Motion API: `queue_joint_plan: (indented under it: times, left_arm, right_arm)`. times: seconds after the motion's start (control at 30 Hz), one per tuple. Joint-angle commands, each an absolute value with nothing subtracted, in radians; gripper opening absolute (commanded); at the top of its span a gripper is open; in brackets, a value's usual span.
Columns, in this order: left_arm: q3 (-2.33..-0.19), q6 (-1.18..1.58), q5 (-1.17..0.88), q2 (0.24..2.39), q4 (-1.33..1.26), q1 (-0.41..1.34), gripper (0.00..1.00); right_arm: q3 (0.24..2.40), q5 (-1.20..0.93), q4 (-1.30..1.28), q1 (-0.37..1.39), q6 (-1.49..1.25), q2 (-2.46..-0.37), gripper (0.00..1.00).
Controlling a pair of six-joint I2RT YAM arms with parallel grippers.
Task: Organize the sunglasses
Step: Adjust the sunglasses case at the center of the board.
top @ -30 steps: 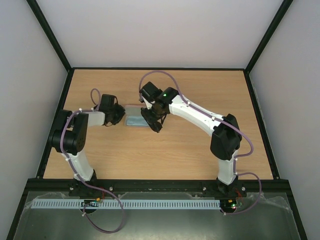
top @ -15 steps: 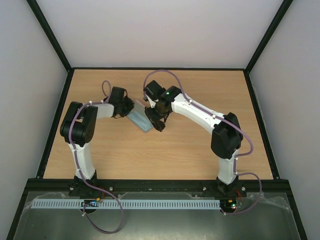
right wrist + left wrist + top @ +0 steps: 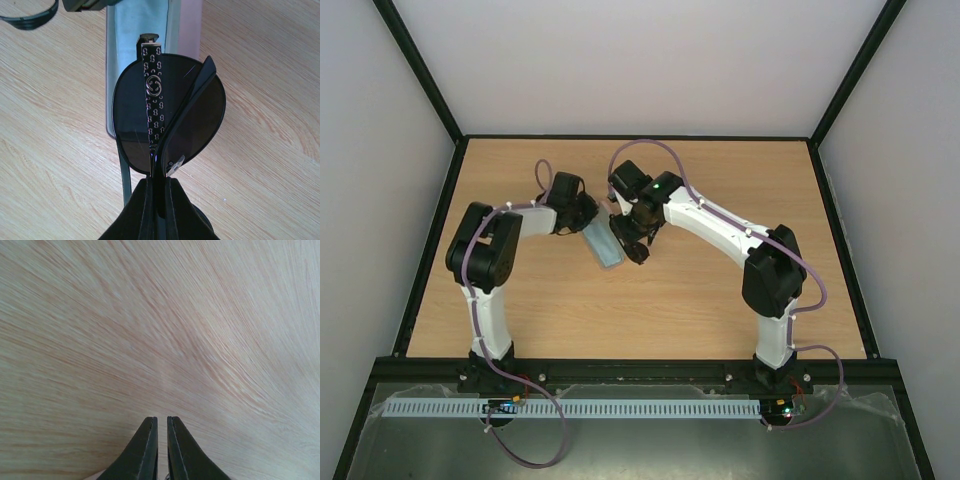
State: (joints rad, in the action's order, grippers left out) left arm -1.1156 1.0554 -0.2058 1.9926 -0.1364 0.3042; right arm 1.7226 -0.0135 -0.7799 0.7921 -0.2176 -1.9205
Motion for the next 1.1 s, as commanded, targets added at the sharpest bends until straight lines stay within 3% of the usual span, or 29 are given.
queue_joint_plan:
  times: [0.0, 0.6, 0.9, 1.07]
  left_arm:
    - [-1.116, 1.060, -0.211, 1.995, -0.126, 0.337, 0.09]
    - [-0.892, 1.138, -0.194, 1.822, -0.207, 0.431, 0.10]
    - [-0.875, 1.105, -0.193, 1.724, -0.162, 0.378, 0.21]
    - [-0.828, 1.095, -0.199, 1.657, -0.147, 0.341, 0.33]
  right_arm:
    - [1.710, -0.030, -0.796, 0.791, -0.240, -1.884, 0.01]
    - [1.677, -0.054, -0.808, 0.799, -0.343, -1.768, 0.01]
    - [1.679, -0.048, -0.829, 0.843, -0.343, -1.746, 0.01]
    - [1.689, -0.039, -0.843, 0.860, -0.333, -1.758, 0.01]
